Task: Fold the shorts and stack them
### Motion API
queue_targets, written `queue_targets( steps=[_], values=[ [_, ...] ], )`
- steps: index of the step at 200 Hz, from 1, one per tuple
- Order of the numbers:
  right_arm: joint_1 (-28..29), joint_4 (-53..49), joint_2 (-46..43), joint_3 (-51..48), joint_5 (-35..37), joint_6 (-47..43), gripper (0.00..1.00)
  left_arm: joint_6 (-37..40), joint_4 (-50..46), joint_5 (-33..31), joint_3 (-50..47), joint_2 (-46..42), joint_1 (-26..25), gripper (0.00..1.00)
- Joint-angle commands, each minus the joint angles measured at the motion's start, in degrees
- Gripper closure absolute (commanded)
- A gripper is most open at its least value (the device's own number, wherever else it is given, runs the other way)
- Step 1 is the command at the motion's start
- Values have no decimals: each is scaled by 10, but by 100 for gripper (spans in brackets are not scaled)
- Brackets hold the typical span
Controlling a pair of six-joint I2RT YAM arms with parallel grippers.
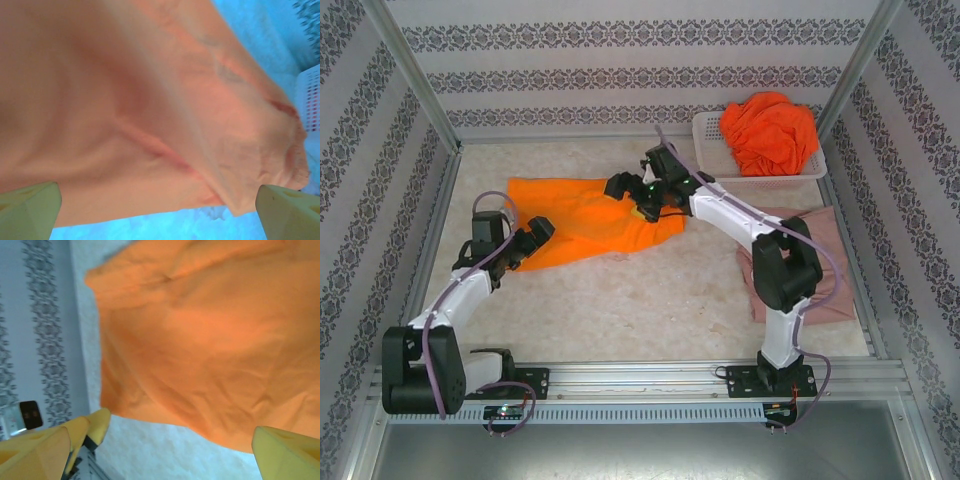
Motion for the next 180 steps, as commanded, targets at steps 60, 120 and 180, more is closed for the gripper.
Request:
queue_targets(
  steps=[60,120,180],
  values=[
    [-52,-18,64,-44,37,-41,7,26,28,-36,-49,65,14,0],
    [-104,-34,82,-46,23,-77,7,39,16,-32,-69,63,63,0],
    [-115,-30,48,-79,-46,-66,7,36,-27,0,-48,3,79,0]
  ],
)
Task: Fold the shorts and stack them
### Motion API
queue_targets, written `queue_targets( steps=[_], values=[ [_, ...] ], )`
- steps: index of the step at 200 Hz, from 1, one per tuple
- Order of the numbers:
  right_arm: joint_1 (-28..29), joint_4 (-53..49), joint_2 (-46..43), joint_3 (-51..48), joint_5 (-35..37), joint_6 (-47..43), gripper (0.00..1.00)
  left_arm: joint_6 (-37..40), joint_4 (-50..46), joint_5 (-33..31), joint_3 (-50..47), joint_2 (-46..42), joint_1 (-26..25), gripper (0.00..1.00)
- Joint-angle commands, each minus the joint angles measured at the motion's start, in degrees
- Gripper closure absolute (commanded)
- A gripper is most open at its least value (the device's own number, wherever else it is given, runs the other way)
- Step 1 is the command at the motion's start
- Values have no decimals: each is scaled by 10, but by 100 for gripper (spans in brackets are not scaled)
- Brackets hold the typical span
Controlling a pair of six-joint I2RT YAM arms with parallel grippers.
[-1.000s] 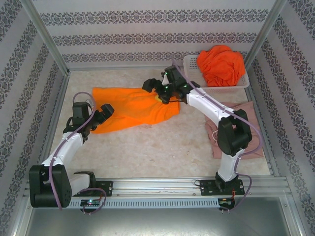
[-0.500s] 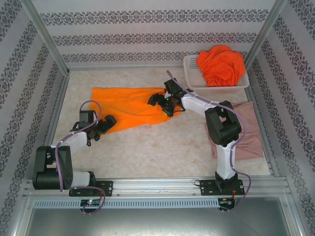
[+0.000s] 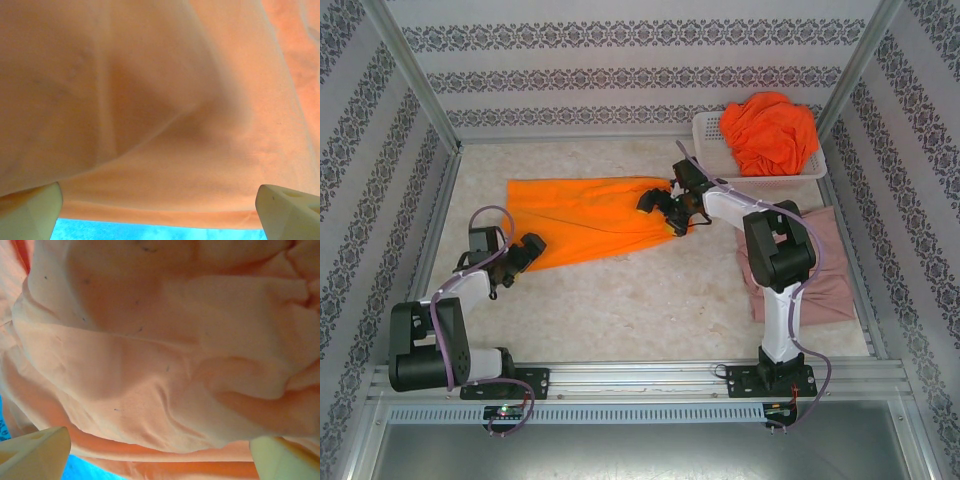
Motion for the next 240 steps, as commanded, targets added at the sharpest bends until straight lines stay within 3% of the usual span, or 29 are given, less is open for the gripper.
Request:
queue_targets(
  steps=[1,32,54,98,144,240],
  values=[
    [-12,-17,-26,-26,-28,-4,7,8,-56,3,3,-49,11,0],
    [4,-15,-113,-39,-53,3,5,-12,-111,29,63,-147,10,0],
    [13,-28,-122,2,-53,3,5,-35,-102,59,101,-154,10,0],
    [2,-43,-21,130,-34,7,5,-73,0,91,103,-56,1,0],
    [-13,-47,84,223,-29,14,5,-49,42,80,62,31,-3,0],
    [-41,-42,187,288,12,43,5,-24,38,21,-53,17,-2,0]
  ],
)
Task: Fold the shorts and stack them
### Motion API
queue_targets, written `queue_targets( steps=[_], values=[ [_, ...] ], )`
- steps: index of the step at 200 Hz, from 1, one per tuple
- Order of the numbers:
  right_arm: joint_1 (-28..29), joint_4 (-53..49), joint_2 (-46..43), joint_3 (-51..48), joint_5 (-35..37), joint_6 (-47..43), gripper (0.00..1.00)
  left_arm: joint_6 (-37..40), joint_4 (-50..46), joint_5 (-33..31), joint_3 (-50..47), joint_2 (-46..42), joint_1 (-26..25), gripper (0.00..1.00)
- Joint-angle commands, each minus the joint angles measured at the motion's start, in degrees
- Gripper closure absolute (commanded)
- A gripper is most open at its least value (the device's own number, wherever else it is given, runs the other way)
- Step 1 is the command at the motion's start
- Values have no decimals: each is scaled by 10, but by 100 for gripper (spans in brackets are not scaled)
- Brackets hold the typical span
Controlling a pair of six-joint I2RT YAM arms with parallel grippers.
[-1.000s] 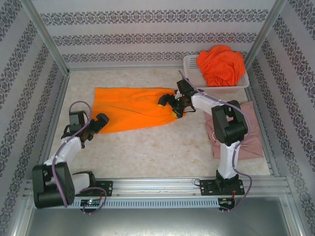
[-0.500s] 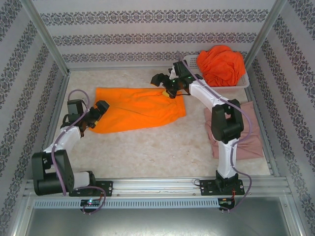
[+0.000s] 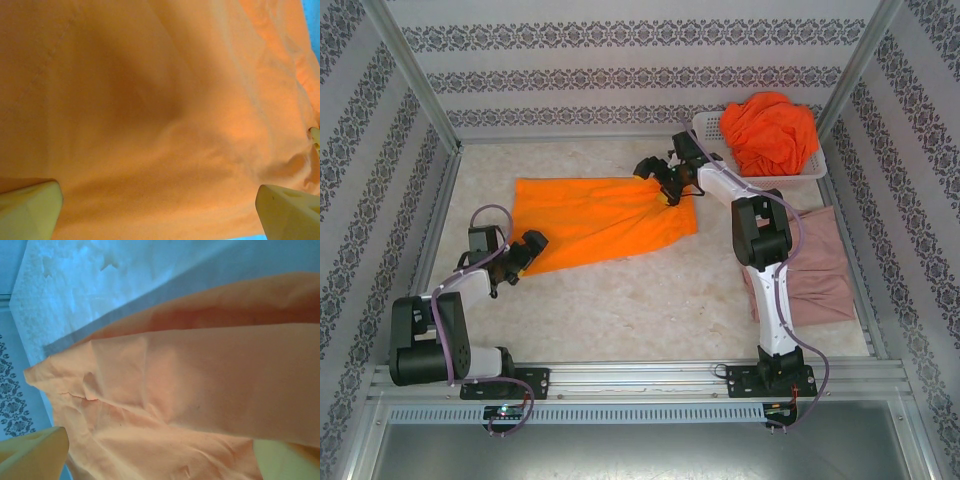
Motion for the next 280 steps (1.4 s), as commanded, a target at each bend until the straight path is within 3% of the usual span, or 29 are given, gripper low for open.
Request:
queue_targets(
  steps=[1,45,102,124,156,194,247,280],
  values=[
    [-8,0,19,10,31,15,5,6,-19,-35,-43,-4,-3,0],
    [20,29,-54,-102,21,9,4,12,-63,-32,-70,-75,-2,0],
    [59,30,-305,-270,61,-54,2,50,-295,-67,26,-326,-3,0],
    [56,-8,-400,-326,131,-103,2,53,-323,-58,67,-350,-4,0],
    [46,-41,-497,-439,278,-170,3,51,-292,-35,65,-309,-9,0],
    [5,-79,-433,-442,275,-184,16,54,-223,-34,63,-230,-12,0],
    [17,-104,-302,-374,272,-194,27,46,-116,-19,83,-65,-13,0],
    [25,-79,-272,-371,246,-175,32,42,-81,-26,70,-41,-13,0]
  ],
)
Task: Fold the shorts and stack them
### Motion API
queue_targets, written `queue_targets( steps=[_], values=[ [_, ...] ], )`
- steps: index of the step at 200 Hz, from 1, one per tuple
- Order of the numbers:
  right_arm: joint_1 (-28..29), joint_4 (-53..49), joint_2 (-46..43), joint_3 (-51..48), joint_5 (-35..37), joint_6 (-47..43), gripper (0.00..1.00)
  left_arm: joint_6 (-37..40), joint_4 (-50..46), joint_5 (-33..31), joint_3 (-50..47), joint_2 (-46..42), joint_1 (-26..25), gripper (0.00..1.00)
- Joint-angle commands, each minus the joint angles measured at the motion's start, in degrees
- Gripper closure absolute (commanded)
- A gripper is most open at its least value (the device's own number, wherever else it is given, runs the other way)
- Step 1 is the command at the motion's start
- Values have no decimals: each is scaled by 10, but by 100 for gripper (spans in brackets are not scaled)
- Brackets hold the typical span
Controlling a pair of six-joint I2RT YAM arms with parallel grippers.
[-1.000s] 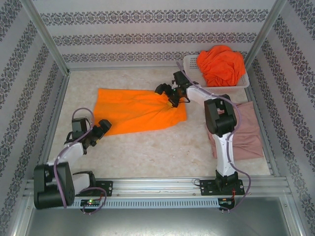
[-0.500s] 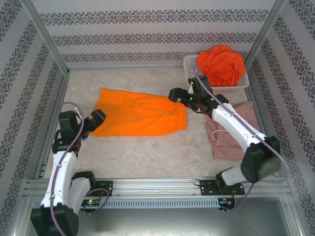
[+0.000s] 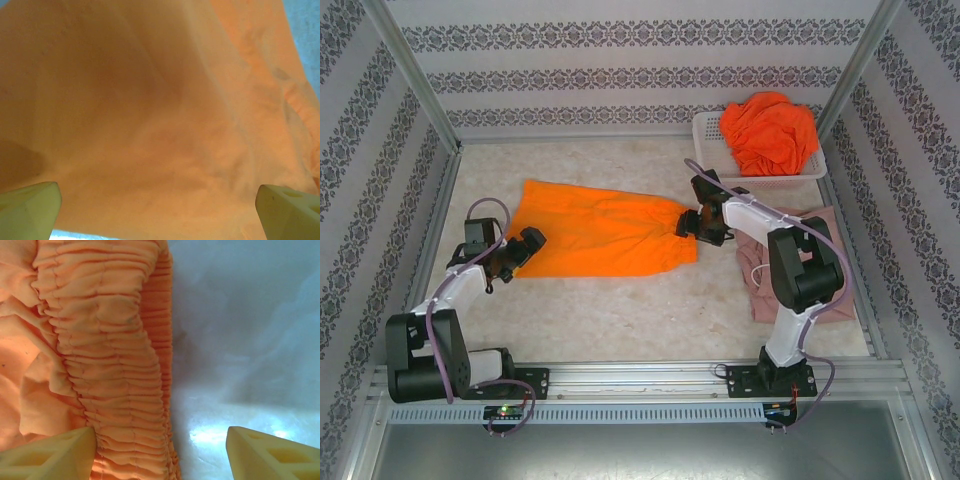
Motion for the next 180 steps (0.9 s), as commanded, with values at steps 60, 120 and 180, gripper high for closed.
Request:
queue_targets(
  steps=[60,120,180],
  values=[
    [14,37,77,27,-73,41,52,-4,99,6,1,32,-5,0],
    [1,31,87,18,-102,25,95,1,102,-1,42,55,-4,0],
    [-34,-123,-30,38,32,-66,100,15,84,7,62,57,-4,0]
  ],
)
